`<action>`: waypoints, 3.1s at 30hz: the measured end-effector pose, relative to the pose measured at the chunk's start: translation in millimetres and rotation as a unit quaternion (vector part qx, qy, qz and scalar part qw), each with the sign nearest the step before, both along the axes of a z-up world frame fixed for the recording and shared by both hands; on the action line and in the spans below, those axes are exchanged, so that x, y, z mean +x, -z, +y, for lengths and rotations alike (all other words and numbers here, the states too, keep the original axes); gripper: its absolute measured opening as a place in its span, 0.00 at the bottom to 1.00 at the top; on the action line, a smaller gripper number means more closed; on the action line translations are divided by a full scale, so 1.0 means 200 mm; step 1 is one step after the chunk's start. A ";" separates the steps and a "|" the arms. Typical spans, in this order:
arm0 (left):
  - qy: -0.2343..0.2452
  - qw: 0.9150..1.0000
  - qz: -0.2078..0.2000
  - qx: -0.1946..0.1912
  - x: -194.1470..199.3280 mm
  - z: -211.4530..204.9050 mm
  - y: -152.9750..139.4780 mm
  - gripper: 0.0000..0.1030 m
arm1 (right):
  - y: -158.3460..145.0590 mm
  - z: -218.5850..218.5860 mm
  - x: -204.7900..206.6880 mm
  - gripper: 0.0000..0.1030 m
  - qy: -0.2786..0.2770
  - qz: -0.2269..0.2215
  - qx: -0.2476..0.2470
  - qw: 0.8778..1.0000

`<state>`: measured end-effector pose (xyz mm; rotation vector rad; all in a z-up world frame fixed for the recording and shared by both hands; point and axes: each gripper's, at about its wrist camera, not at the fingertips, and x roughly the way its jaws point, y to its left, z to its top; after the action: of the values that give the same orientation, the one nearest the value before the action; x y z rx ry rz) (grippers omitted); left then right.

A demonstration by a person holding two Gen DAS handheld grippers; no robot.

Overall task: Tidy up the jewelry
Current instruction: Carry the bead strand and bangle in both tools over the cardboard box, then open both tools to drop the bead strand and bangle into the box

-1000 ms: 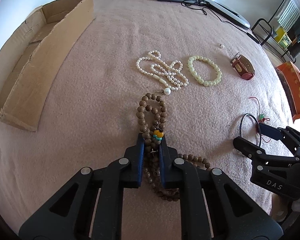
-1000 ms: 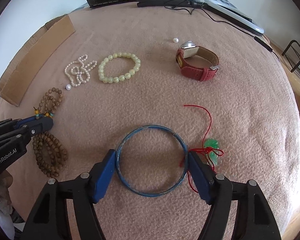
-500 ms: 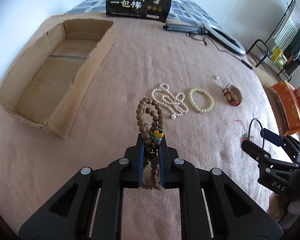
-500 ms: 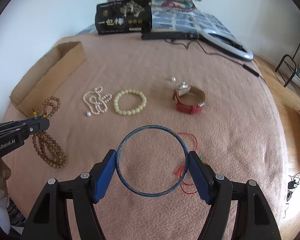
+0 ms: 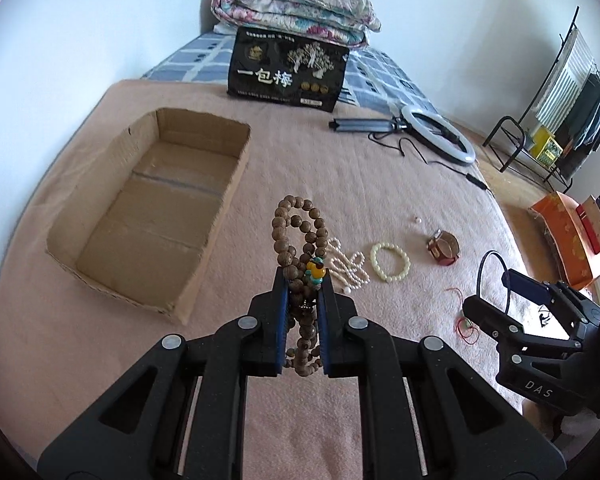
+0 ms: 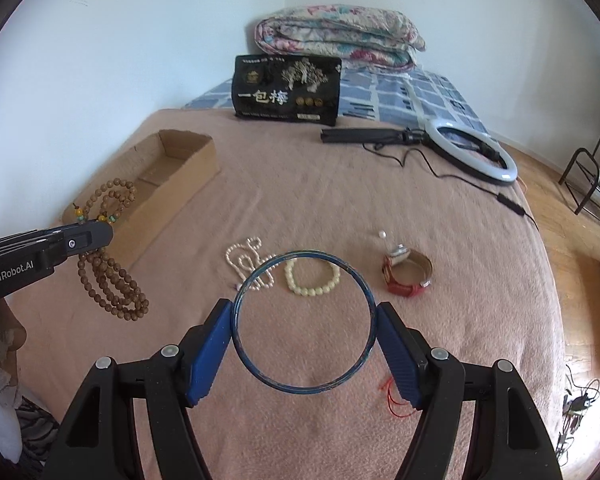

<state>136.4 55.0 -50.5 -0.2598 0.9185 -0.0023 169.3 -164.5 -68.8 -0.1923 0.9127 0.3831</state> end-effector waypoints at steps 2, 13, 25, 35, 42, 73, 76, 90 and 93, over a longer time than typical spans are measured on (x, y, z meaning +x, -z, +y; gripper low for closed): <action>-0.004 1.000 -0.005 0.005 0.01 0.04 -0.03 0.10 | -0.02 0.02 0.01 0.71 -0.002 -0.002 0.001 1.000; -0.054 0.998 -0.023 0.028 0.06 0.37 -0.11 0.10 | -0.11 0.21 0.13 0.71 -0.014 -0.018 0.003 1.000; -0.104 0.994 -0.017 0.021 0.12 0.68 -0.04 0.10 | -0.16 0.55 0.30 0.71 -0.045 -0.030 0.010 0.998; -0.109 0.994 -0.007 0.024 0.18 0.76 0.04 0.10 | -0.10 0.85 0.42 0.71 -0.072 -0.022 0.020 0.997; -0.104 0.994 0.011 0.024 0.22 0.77 0.12 0.10 | -0.01 1.02 0.49 0.71 -0.083 -0.021 0.013 0.996; -0.106 0.993 0.024 0.048 0.25 0.79 0.21 0.23 | 0.14 1.17 0.61 0.87 -0.081 -0.005 0.014 0.997; -0.104 0.993 0.018 0.054 0.24 0.77 0.19 0.23 | 0.12 1.15 0.60 0.87 -0.079 -0.008 0.014 0.997; -0.100 0.993 -0.005 0.070 0.18 0.70 0.09 0.23 | 0.00 1.00 0.53 0.87 -0.058 -0.029 0.021 0.998; -0.097 0.993 -0.010 0.073 0.17 0.67 0.07 0.23 | -0.04 0.97 0.50 0.88 -0.054 -0.036 0.019 0.998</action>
<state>170.1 189.5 -64.2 -0.2120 0.8655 0.2395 269.5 30.0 -61.3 -0.2190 0.8252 0.4908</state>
